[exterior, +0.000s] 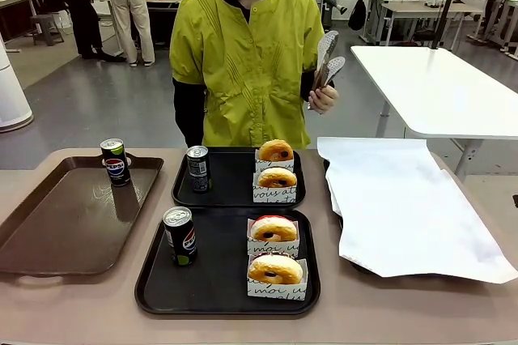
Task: Set up donuts and drinks on trays.
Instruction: Pick up one Pepsi coke from the Handle tray and place it on the Flat Tray without a Pepsi coke.
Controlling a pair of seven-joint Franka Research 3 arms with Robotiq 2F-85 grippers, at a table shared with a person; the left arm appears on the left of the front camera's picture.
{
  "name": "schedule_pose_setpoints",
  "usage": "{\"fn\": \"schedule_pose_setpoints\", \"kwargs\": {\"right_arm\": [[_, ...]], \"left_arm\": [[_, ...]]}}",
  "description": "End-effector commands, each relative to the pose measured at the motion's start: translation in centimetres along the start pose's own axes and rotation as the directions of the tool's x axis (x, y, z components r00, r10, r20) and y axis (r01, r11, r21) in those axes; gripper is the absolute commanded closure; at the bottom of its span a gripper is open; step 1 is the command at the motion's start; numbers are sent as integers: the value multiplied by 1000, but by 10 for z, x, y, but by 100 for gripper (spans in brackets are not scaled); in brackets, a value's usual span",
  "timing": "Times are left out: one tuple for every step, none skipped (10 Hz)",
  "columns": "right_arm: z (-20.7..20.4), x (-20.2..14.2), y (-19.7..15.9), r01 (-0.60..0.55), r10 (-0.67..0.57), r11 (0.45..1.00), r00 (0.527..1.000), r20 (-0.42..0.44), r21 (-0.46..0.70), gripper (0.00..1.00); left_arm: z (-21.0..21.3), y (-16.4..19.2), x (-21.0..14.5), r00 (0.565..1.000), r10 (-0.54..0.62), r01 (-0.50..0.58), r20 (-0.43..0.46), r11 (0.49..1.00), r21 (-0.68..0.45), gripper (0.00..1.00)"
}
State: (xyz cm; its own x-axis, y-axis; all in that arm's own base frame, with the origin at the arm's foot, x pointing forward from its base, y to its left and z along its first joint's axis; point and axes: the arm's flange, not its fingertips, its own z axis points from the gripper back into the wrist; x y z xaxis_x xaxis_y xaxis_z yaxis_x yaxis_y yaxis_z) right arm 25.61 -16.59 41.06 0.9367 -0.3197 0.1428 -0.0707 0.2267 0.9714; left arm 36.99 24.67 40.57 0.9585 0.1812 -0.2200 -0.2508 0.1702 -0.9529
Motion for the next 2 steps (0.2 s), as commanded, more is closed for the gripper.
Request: {"fn": "schedule_pose_setpoints", "kwargs": {"right_arm": [[-2, 1, 0, -11, 11, 1000, 1000, 9, 14, 0], [-2, 1, 0, -11, 11, 1000, 1000, 9, 14, 0]], "left_arm": [[2, 0, 0, 1000, 13, -13, 7, 1000, 3, 0], [2, 0, 0, 1000, 13, -13, 7, 1000, 3, 0]]}}
